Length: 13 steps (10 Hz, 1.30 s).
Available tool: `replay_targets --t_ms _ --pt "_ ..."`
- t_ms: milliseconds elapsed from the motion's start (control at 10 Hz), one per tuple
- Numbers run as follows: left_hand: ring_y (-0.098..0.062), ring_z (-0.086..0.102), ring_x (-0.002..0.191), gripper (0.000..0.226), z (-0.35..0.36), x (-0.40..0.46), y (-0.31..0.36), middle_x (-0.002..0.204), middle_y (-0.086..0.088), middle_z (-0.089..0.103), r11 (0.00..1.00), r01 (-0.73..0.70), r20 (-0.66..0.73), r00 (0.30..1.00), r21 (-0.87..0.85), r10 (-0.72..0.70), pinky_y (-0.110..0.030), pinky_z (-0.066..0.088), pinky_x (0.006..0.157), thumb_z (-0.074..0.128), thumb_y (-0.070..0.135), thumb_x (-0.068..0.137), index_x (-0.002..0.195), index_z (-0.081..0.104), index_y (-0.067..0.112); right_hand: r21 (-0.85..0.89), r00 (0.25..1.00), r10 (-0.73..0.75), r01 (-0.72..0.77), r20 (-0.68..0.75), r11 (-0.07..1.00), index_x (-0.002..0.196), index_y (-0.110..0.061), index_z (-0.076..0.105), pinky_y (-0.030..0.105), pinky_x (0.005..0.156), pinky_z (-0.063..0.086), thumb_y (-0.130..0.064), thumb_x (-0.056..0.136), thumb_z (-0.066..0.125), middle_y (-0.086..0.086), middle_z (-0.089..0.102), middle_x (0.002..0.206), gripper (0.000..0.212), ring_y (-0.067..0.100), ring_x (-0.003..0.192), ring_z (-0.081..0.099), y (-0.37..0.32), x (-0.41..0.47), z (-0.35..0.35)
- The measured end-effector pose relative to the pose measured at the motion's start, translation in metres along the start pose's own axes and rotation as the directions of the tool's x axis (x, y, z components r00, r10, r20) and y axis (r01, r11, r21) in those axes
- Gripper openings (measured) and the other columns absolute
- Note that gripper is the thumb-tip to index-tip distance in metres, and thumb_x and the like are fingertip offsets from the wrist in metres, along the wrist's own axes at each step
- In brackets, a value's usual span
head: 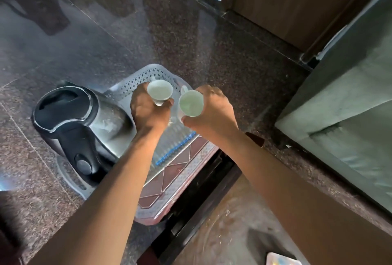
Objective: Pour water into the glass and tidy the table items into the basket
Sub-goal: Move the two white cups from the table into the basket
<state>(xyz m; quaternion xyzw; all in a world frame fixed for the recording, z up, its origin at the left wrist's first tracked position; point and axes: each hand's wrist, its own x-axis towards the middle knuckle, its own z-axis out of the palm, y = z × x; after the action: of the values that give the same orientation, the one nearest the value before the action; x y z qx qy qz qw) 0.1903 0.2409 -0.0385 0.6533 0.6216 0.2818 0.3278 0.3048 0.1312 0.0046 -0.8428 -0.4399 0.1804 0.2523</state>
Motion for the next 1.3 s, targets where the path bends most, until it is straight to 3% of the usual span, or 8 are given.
replay_targets --t_ms 200,500,700,800,900,1000,1200,1300 --pt "-0.03 0.072 0.119 0.054 0.01 0.007 0.0 0.127 -0.002 0.076 0.994 0.071 -0.058 0.995 -0.082 -0.076 -0.033 0.055 0.098 0.087 0.03 0.086 0.133 0.063 0.022 -0.154 0.997 -0.066 0.06 -0.031 0.986 0.134 -0.014 0.058 0.037 0.079 0.059 -0.038 0.079 0.086 0.008 0.065 0.129 0.067 0.032 0.105 0.071 -0.014 0.004 0.021" --pt "-0.013 0.06 0.105 0.056 0.015 0.015 -0.002 0.114 0.014 0.064 0.983 0.04 0.019 0.999 -0.18 -0.037 -0.024 0.046 0.089 0.085 0.023 0.091 0.143 0.063 0.025 -0.253 0.991 -0.111 0.09 -0.071 0.963 0.127 -0.01 0.061 0.03 0.071 0.043 -0.045 0.079 0.089 0.013 0.069 0.122 0.066 0.031 0.103 0.073 -0.016 0.014 0.041" --pt "-0.035 0.059 0.141 0.061 0.016 0.009 -0.01 0.158 -0.019 0.059 0.997 -0.024 0.124 0.992 -0.069 0.033 -0.026 0.046 0.108 0.062 -0.001 0.103 0.162 0.048 0.006 -0.238 0.989 -0.148 0.141 -0.009 0.961 0.134 -0.005 0.052 0.042 0.086 0.06 -0.035 0.087 0.086 0.016 0.06 0.129 0.065 0.035 0.108 0.073 -0.01 0.011 0.052" --pt "-0.024 0.056 0.139 0.069 0.015 0.004 -0.006 0.166 -0.019 0.052 0.979 -0.001 0.123 0.992 -0.205 0.027 0.004 0.043 0.095 0.059 -0.01 0.104 0.168 0.039 0.006 -0.226 0.991 -0.131 0.125 -0.012 0.966 0.136 -0.004 0.051 0.043 0.087 0.063 -0.034 0.09 0.083 0.017 0.059 0.13 0.064 0.036 0.109 0.073 -0.013 0.009 0.053" --pt "-0.03 0.059 0.148 0.075 0.018 0.005 -0.016 0.164 -0.015 0.057 0.976 0.016 0.149 0.989 -0.217 0.017 -0.023 0.047 0.119 0.053 -0.013 0.101 0.17 0.037 0.012 -0.253 0.992 -0.12 0.11 -0.024 0.961 0.137 -0.002 0.05 0.042 0.086 0.061 -0.037 0.093 0.081 0.017 0.059 0.132 0.064 0.034 0.111 0.072 -0.017 0.008 0.053" --pt "-0.019 0.063 0.141 0.076 0.021 0.006 -0.023 0.155 -0.001 0.065 0.948 0.109 0.142 0.987 -0.297 -0.069 -0.027 0.047 0.122 0.05 -0.009 0.102 0.171 0.039 0.022 -0.305 0.991 -0.133 0.122 -0.015 0.944 0.142 -0.002 0.046 0.044 0.089 0.062 -0.038 0.095 0.079 0.016 0.057 0.136 0.068 0.034 0.115 0.07 -0.019 0.007 0.055" --pt "0.001 0.04 0.146 0.084 0.013 -0.004 -0.01 0.174 0.0 0.045 0.881 0.121 0.045 0.993 -0.457 -0.113 -0.002 0.03 0.116 0.039 -0.003 0.09 0.172 0.036 0.018 -0.277 0.99 -0.141 0.135 0.001 0.951 0.153 -0.002 0.034 0.039 0.102 0.055 -0.037 0.095 0.079 0.018 0.053 0.144 0.081 0.033 0.126 0.065 -0.011 -0.006 0.048" --pt "-0.014 0.042 0.161 0.079 0.008 -0.021 0.003 0.173 -0.005 0.046 0.866 0.014 -0.017 0.999 -0.5 -0.027 -0.02 0.035 0.129 0.041 -0.012 0.092 0.167 0.041 0.011 -0.209 0.983 -0.165 0.146 -0.077 0.967 0.154 -0.002 0.038 0.039 0.103 0.052 -0.033 0.095 0.078 0.019 0.054 0.143 0.078 0.034 0.126 0.063 -0.008 -0.025 0.034"
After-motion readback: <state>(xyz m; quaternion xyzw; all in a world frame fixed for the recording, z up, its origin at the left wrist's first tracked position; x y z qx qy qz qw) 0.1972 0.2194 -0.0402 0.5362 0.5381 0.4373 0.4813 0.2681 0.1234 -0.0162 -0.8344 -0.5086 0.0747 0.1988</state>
